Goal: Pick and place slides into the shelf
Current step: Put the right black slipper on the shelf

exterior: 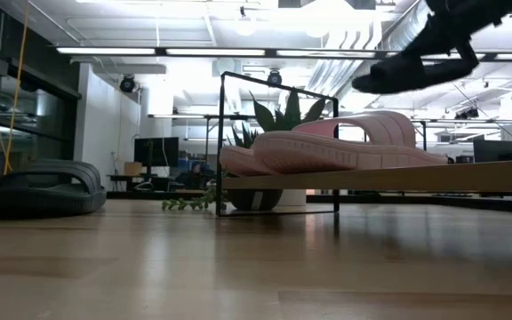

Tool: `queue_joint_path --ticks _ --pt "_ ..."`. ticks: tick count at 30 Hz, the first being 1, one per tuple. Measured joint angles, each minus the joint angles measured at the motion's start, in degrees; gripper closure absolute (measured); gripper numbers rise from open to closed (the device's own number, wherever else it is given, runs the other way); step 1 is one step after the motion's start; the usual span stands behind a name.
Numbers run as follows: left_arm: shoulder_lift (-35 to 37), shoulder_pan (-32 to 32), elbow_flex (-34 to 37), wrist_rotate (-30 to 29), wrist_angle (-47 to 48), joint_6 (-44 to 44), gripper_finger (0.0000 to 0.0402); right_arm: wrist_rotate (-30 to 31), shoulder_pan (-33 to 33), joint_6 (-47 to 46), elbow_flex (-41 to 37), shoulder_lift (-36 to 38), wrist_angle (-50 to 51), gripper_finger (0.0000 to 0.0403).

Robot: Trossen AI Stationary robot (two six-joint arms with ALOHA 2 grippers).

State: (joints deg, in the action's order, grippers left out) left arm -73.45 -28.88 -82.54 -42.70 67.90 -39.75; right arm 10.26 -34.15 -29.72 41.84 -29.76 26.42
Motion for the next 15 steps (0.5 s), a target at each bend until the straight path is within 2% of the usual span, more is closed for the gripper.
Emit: queue_joint_path --ticks 9,15 --pt "0.0 0.0 0.0 0.0 -0.02 -0.02 0.0204 -6.43 0.0 3.22 11.34 -4.87 7.25 0.0403" --pt "0.0 0.0 0.0 0.0 -0.06 -0.42 0.0204 -13.69 0.04 1.38 15.67 -6.27 9.42 0.0403"
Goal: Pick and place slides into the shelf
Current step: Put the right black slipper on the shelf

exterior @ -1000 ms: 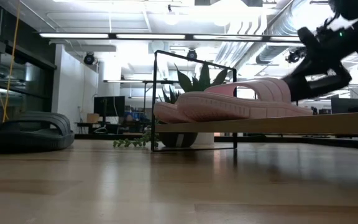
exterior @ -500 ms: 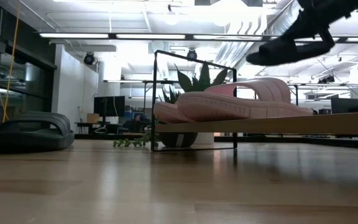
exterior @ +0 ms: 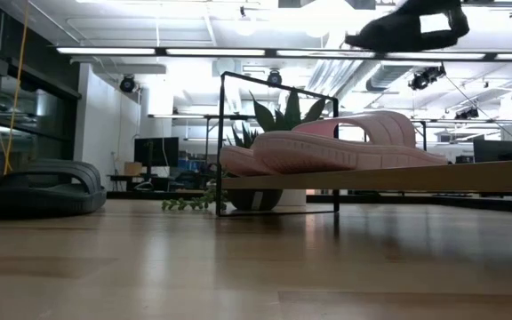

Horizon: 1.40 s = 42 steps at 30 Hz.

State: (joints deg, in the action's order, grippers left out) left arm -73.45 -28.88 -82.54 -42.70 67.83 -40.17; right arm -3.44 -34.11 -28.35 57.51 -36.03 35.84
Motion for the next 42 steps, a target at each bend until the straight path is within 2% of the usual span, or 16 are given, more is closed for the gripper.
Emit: queue_joint_path --ticks 11,17,21,28,36,42 --pt "0.0 0.0 0.0 -0.03 0.0 -0.63 0.0204 -12.94 0.04 -8.21 0.21 0.07 0.41 0.0403" --pt "0.0 0.0 0.0 -0.31 -0.31 -0.65 0.0204 -13.69 4.09 -12.08 0.18 0.02 0.41 0.0403" --pt "0.0 0.0 0.0 -0.42 -0.33 -0.8 0.0204 -11.13 8.9 -14.29 0.17 -0.05 0.41 0.0403" --pt "-0.02 0.0 0.0 -1.92 -0.33 -2.27 0.0204 -3.17 20.57 -17.08 0.16 -2.21 0.39 0.0403" --pt "-0.8 0.0 0.02 -1.86 -0.33 -2.35 0.0204 5.31 35.85 -21.25 0.12 -8.6 -0.68 0.0403" --pt "-1.33 0.0 0.02 -1.58 0.2 -2.19 0.0204 15.16 47.6 -25.59 0.07 -13.69 -5.86 0.0403"
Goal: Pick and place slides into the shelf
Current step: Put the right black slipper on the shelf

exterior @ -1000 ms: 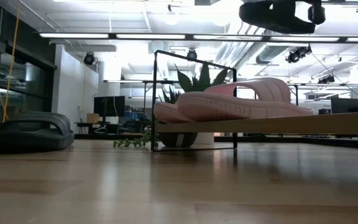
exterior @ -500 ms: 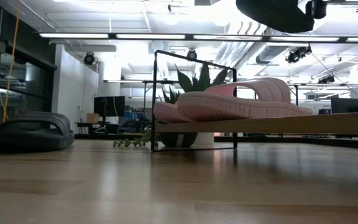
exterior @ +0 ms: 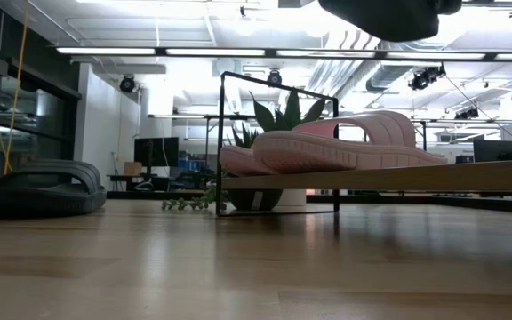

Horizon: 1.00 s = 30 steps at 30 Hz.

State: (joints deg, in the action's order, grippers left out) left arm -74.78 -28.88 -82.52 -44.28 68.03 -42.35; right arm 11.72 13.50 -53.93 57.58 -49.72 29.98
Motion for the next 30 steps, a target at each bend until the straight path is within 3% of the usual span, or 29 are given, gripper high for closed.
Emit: queue_joint_path --ticks 7,19,30 --pt "-0.11 0.0 0.02 3.24 1.15 0.25 0.0204 10.16 10.8 -8.51 0.0 -4.84 -3.95 0.0403" --pt "-0.11 0.0 0.02 5.88 4.73 0.6 0.0204 15.85 24.43 -22.14 0.0 -11.3 -2.25 0.0403" --pt "-0.11 0.0 0.02 6.3 5.68 2.76 0.0204 18.54 29.13 -29.94 0.0 -18.2 -2.36 0.0403"
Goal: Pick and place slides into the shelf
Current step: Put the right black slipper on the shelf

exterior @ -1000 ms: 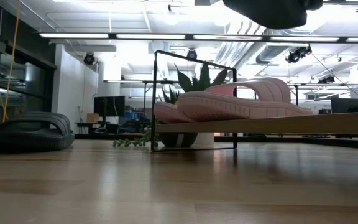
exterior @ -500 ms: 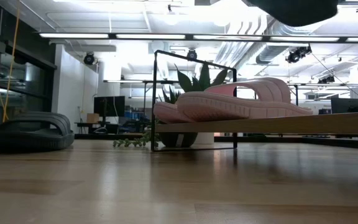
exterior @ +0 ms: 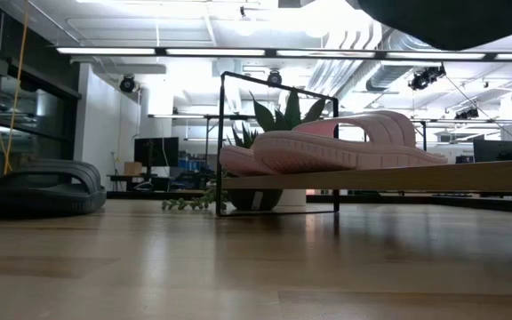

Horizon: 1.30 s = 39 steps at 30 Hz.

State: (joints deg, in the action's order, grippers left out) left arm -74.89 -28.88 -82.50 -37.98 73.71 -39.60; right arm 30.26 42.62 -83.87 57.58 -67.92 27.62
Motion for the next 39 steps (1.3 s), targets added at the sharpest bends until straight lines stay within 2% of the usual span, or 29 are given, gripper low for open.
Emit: queue_joint_path --ticks 7,18,22,29,35,39 --pt "0.0 0.0 0.0 -0.02 0.11 0.77 0.0204 -2.1 0.71 -0.11 0.0 -0.25 0.12 0.0403" --pt "0.02 0.0 -0.02 -0.02 0.46 0.42 0.0204 -1.34 0.67 0.44 -0.17 12.63 12.87 0.0403" --pt "0.02 0.0 -0.02 -0.02 0.44 0.35 0.0204 -0.72 0.64 0.36 -3.59 16.72 13.3 0.0403" --pt "0.02 0.0 -0.02 0.0 0.42 0.33 0.0204 -1.98 0.64 -1.05 -13.25 19.8 1.53 0.0403" --pt "0.02 0.0 -0.02 0.0 0.44 0.33 0.0204 -4.43 0.69 -4.05 -21.45 18.37 -9.91 0.0403" --pt "0.02 0.0 -0.02 0.0 0.44 0.31 0.0204 -5.89 0.67 -5.15 -24.09 16.73 -14.99 0.0403"
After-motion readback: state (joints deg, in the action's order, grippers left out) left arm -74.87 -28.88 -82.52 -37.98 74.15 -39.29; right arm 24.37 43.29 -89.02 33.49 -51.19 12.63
